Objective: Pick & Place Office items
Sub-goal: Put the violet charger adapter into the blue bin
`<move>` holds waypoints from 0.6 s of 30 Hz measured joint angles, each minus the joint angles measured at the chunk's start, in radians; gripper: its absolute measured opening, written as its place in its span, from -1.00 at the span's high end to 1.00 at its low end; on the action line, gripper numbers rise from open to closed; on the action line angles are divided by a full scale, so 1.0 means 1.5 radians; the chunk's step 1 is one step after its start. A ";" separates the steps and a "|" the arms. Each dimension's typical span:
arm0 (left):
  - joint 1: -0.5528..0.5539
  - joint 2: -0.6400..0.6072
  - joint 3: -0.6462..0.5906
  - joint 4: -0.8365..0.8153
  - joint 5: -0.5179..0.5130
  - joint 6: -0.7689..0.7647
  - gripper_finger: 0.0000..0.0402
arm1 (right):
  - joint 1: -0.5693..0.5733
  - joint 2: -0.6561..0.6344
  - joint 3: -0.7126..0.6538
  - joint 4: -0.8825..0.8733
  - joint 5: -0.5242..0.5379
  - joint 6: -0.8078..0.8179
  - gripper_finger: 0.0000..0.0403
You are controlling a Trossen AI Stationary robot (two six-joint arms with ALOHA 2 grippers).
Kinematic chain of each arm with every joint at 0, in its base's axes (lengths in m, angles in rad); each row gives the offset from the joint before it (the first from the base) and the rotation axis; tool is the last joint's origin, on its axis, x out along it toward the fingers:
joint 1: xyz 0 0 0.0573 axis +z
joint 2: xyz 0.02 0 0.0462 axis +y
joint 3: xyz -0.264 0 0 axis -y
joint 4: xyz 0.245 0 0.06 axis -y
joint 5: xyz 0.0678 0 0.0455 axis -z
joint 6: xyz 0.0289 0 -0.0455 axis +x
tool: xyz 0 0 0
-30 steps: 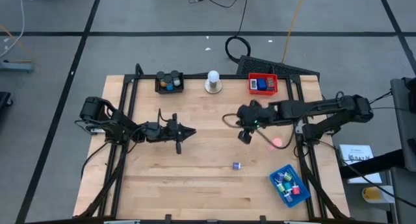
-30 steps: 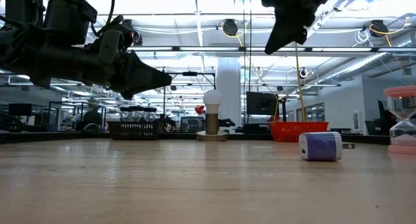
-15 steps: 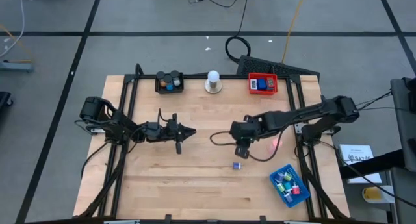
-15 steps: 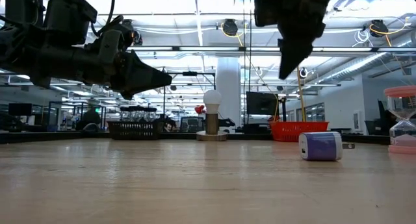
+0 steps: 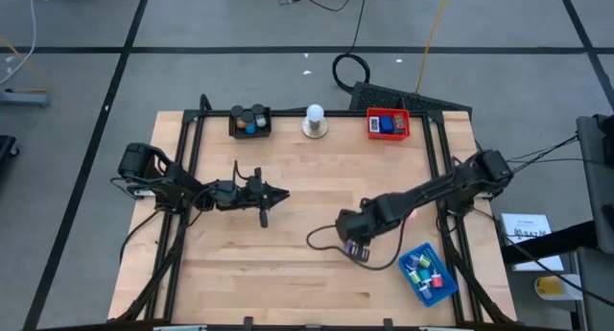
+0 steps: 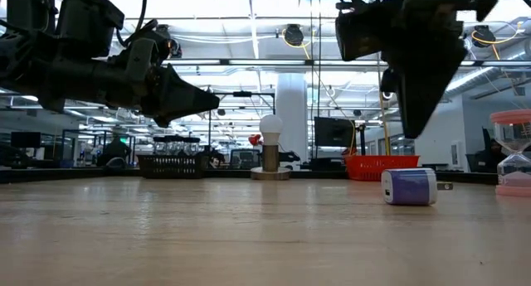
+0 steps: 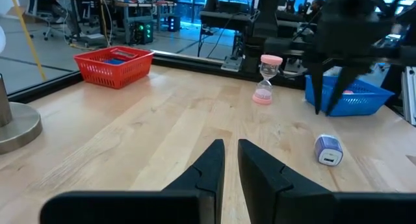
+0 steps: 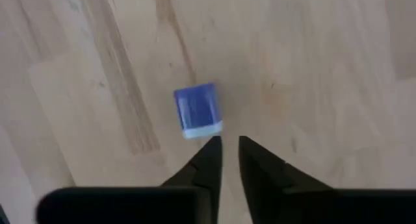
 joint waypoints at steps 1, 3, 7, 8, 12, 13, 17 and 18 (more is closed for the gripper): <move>0.000 0.000 0.000 0.000 0.000 0.000 0.74 | 0.007 0.009 0.007 -0.004 -0.001 0.013 0.75; 0.000 0.000 0.000 0.000 0.000 0.000 0.75 | 0.020 0.027 0.030 -0.007 -0.006 0.032 0.63; 0.000 0.000 0.000 0.000 0.000 0.000 0.74 | 0.035 0.073 0.109 -0.044 -0.013 0.041 0.44; 0.000 0.000 0.000 0.000 0.000 0.000 0.74 | 0.037 0.088 0.133 -0.059 -0.013 0.036 0.41; 0.000 0.000 0.000 0.000 0.000 0.000 0.74 | 0.039 0.134 0.186 -0.119 0.011 0.008 0.25; 0.000 0.000 0.000 0.000 0.000 0.000 0.74 | 0.039 0.142 0.192 -0.133 0.018 0.005 0.21; 0.000 0.000 0.000 0.000 0.000 0.000 0.74 | 0.038 0.157 0.195 -0.167 0.021 -0.016 0.03; 0.000 0.000 0.000 0.000 0.000 0.000 0.74 | 0.038 0.157 0.195 -0.169 0.021 -0.019 -0.01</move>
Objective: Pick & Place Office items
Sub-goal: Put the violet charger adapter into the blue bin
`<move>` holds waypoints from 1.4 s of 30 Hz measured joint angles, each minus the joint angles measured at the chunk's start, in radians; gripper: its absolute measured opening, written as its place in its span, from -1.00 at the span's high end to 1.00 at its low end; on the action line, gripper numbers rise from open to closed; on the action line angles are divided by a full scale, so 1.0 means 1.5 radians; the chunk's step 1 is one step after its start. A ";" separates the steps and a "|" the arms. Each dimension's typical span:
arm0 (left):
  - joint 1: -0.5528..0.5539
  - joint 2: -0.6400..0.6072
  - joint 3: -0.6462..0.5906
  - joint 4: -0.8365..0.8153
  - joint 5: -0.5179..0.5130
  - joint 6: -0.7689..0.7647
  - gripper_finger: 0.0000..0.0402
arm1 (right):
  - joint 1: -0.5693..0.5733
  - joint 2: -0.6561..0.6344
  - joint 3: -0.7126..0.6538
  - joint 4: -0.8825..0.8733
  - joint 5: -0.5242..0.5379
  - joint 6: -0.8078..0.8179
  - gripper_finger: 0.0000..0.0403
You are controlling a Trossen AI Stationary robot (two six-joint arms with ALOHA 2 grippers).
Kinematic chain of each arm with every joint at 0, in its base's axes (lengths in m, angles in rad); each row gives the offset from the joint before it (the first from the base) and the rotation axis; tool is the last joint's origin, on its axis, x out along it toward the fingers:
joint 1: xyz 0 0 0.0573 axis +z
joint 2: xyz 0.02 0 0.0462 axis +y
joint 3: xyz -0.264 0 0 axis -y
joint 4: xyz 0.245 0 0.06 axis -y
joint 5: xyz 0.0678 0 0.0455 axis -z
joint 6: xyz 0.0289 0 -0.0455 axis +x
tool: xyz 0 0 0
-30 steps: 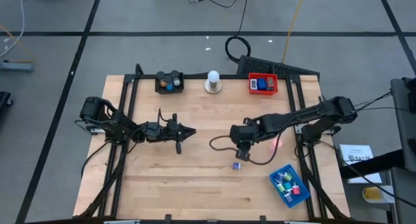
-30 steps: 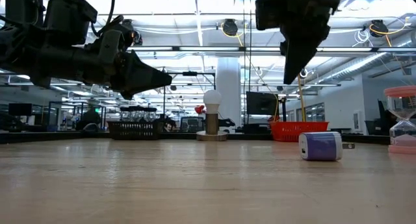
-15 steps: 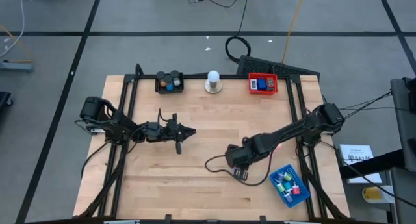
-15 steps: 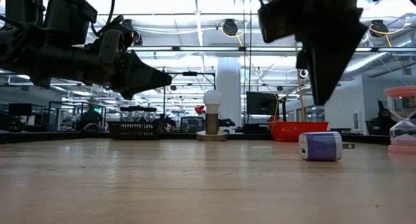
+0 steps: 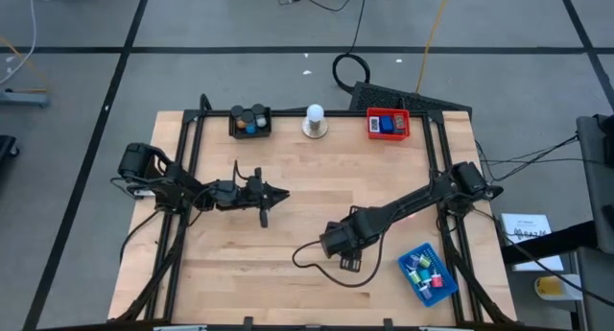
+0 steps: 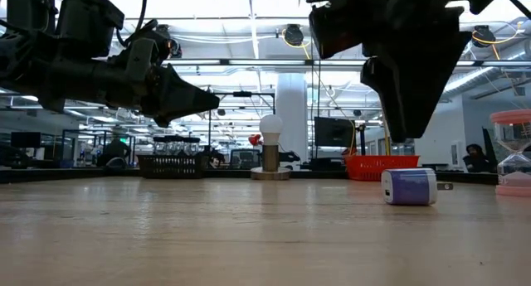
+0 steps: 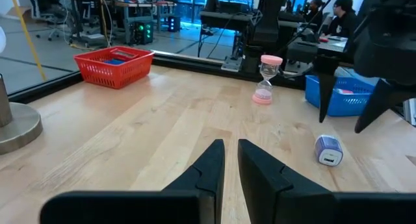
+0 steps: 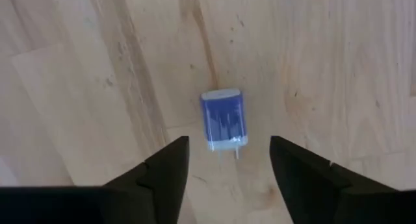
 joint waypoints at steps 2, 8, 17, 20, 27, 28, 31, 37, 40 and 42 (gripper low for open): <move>0.000 0.000 0.000 0.000 0.000 0.000 0.74 | 0.000 0.000 0.000 0.005 0.010 -0.001 -0.08; 0.000 0.000 0.000 0.000 0.000 0.000 0.74 | 0.005 0.001 -0.004 0.047 0.020 0.000 -0.20; 0.000 0.000 0.000 0.000 0.000 0.000 0.74 | 0.006 0.001 -0.072 0.119 0.018 0.001 -0.25; 0.000 0.000 0.000 0.000 0.000 0.000 0.74 | 0.006 0.001 -0.097 0.146 0.017 -0.001 -0.21; 0.000 0.000 0.000 0.000 0.000 0.000 0.74 | 0.005 0.001 -0.141 0.200 0.018 -0.004 0.00; 0.000 0.000 0.000 0.000 0.000 0.000 0.74 | 0.005 0.001 -0.144 0.207 0.017 -0.005 0.04; 0.000 0.000 0.000 0.000 0.000 0.000 0.74 | 0.005 0.001 -0.152 0.221 0.004 -0.007 0.18; 0.000 0.000 0.000 0.000 0.000 0.000 0.74 | 0.000 -0.025 -0.155 0.209 -0.036 0.024 0.37; 0.000 0.000 0.000 0.000 0.000 0.000 0.74 | 0.002 -0.083 -0.155 0.184 -0.057 0.071 0.37; 0.000 0.000 0.000 0.000 0.000 0.000 0.74 | 0.012 -0.127 -0.155 0.159 -0.072 0.114 0.37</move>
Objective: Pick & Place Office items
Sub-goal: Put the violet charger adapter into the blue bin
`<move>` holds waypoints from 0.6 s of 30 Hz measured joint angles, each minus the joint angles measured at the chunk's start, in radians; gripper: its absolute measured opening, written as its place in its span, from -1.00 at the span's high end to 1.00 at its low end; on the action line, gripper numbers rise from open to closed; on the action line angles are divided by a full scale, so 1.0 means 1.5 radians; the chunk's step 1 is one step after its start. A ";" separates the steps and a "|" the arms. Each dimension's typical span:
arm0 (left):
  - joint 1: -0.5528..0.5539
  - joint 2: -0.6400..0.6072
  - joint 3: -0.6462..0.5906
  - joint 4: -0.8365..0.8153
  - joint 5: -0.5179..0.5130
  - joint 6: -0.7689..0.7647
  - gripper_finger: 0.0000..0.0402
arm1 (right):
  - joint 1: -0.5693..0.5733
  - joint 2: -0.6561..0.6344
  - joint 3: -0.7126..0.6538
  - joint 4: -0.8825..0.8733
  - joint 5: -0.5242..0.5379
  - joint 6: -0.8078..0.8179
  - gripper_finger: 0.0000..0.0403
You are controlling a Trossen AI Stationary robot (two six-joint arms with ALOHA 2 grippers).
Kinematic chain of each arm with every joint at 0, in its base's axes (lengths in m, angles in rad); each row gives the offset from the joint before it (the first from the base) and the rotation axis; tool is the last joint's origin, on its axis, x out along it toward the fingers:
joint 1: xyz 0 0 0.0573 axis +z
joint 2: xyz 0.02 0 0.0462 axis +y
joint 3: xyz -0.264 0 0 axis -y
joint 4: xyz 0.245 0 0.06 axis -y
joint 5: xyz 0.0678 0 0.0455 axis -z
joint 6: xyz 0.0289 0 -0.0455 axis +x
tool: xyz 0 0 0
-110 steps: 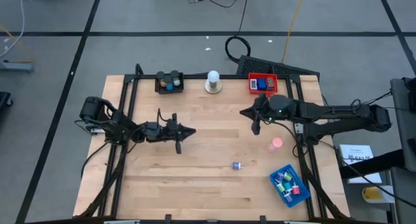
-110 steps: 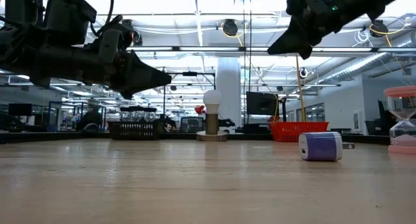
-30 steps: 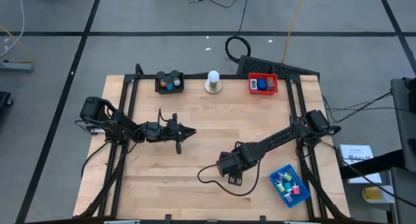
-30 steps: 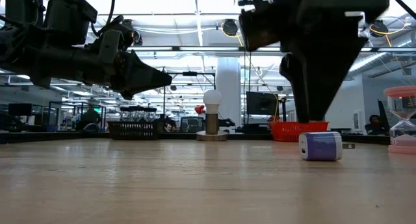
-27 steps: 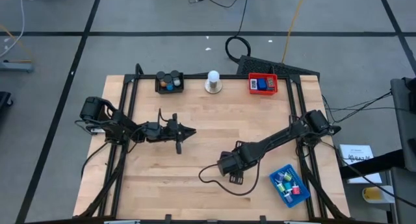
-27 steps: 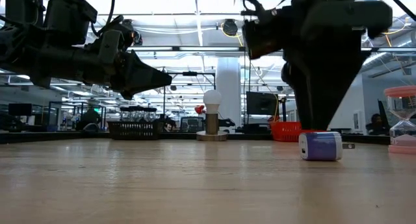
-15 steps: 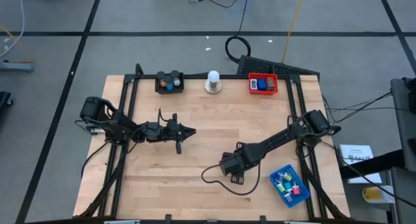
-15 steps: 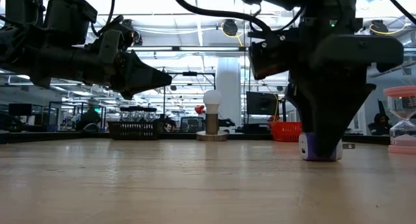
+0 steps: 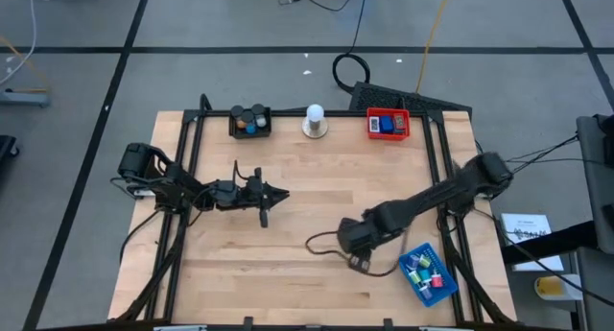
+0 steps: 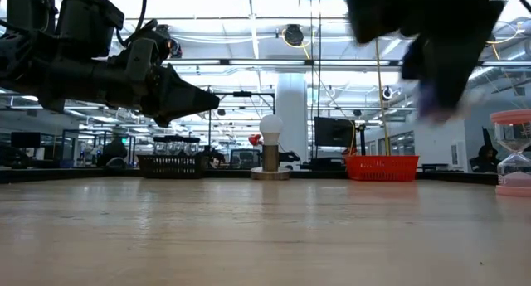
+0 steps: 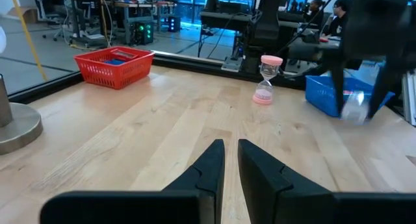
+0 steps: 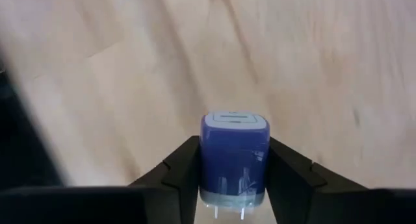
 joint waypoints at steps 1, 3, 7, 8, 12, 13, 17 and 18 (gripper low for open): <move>0.000 0.000 0.000 0.000 0.000 0.000 0.74 | 0.009 -0.023 0.000 -0.014 -0.009 0.026 0.37; 0.000 0.000 0.000 0.000 0.000 0.000 0.74 | 0.033 -0.067 0.000 -0.046 -0.018 0.087 0.37; 0.000 0.000 0.000 0.000 0.000 0.000 0.74 | 0.116 -0.123 -0.001 -0.128 -0.015 0.230 0.37; 0.000 0.000 0.000 0.000 0.000 0.000 0.74 | 0.141 -0.132 -0.007 -0.141 -0.016 0.265 0.37; 0.000 0.000 0.000 0.000 0.000 0.000 0.74 | 0.242 -0.161 -0.049 -0.146 -0.036 0.411 0.36; 0.000 0.000 0.000 0.000 0.000 0.000 0.74 | 0.266 -0.166 -0.063 -0.143 -0.035 0.445 0.36; 0.000 0.000 0.000 0.000 0.000 0.000 0.74 | 0.344 -0.182 -0.130 -0.123 -0.037 0.553 0.36; 0.000 0.000 0.000 0.000 0.000 0.000 0.74 | 0.360 -0.185 -0.149 -0.105 -0.037 0.571 0.36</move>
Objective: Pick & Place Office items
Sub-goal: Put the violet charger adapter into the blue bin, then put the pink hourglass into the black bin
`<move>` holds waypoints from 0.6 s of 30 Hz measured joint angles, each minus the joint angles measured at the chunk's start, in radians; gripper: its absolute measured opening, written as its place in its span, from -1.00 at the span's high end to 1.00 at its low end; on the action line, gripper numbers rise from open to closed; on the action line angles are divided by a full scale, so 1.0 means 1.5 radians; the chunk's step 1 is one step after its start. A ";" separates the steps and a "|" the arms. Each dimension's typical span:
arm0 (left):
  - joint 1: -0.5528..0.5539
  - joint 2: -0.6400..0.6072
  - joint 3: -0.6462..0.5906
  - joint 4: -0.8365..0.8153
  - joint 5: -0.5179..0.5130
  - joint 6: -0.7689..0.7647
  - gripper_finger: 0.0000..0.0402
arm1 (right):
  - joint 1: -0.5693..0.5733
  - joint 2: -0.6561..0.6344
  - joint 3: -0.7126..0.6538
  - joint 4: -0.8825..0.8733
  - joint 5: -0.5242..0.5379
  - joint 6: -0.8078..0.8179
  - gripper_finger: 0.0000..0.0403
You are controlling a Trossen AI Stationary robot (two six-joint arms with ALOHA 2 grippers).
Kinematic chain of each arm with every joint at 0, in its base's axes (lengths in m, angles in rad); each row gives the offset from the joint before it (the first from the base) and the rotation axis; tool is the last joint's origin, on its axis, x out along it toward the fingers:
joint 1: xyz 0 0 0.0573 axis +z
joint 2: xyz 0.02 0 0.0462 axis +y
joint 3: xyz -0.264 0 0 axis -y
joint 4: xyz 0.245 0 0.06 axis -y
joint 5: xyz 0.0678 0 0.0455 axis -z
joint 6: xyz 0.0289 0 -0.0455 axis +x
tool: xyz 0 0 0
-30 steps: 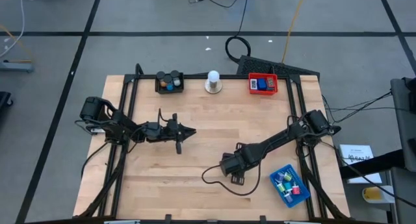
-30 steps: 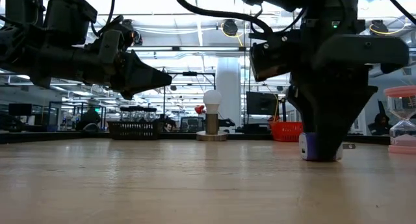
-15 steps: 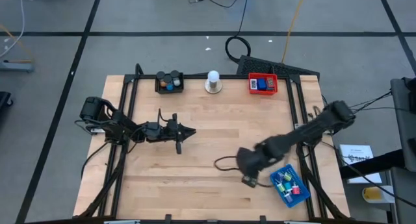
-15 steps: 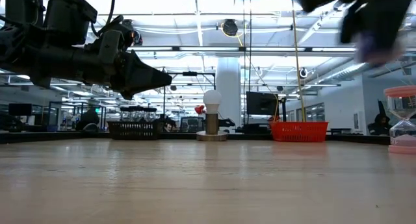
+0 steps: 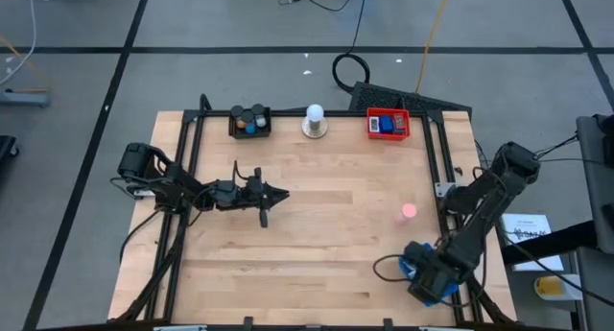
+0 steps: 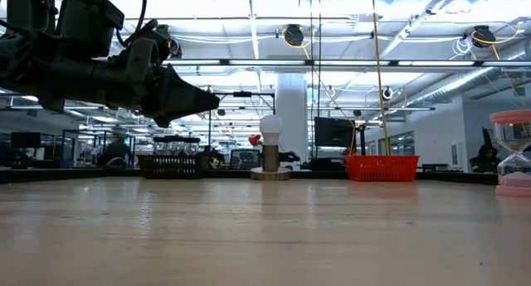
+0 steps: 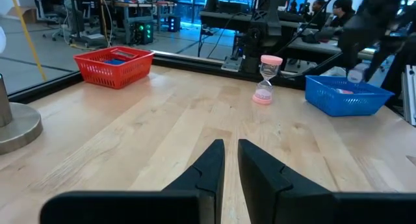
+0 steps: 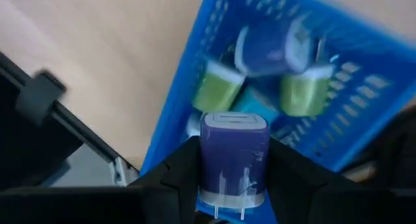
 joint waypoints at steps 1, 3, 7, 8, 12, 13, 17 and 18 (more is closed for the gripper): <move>0.000 0.000 0.000 0.000 0.000 0.000 0.74 | 0.014 -0.003 -0.020 0.025 -0.001 0.016 0.36; 0.000 0.000 0.000 0.000 0.000 0.000 0.74 | 0.035 -0.007 -0.059 0.085 -0.003 0.040 0.36; 0.000 0.000 0.000 0.000 0.000 0.000 0.74 | 0.058 -0.008 -0.129 0.188 -0.031 0.071 0.36; 0.000 0.000 0.000 0.000 0.000 0.000 0.74 | 0.061 -0.008 -0.139 0.204 -0.035 0.077 0.36; 0.000 0.000 0.000 0.000 0.000 0.000 0.74 | 0.066 -0.010 -0.150 0.219 -0.037 0.084 0.30; 0.000 0.000 0.000 0.000 0.000 0.000 0.74 | 0.065 -0.010 -0.150 0.219 -0.037 0.085 0.27; 0.000 0.000 0.000 0.000 0.000 0.000 0.74 | 0.065 -0.015 -0.153 0.218 -0.043 0.097 0.05; 0.000 0.000 0.000 0.000 0.000 0.000 0.74 | 0.064 -0.021 -0.153 0.217 -0.051 0.102 0.00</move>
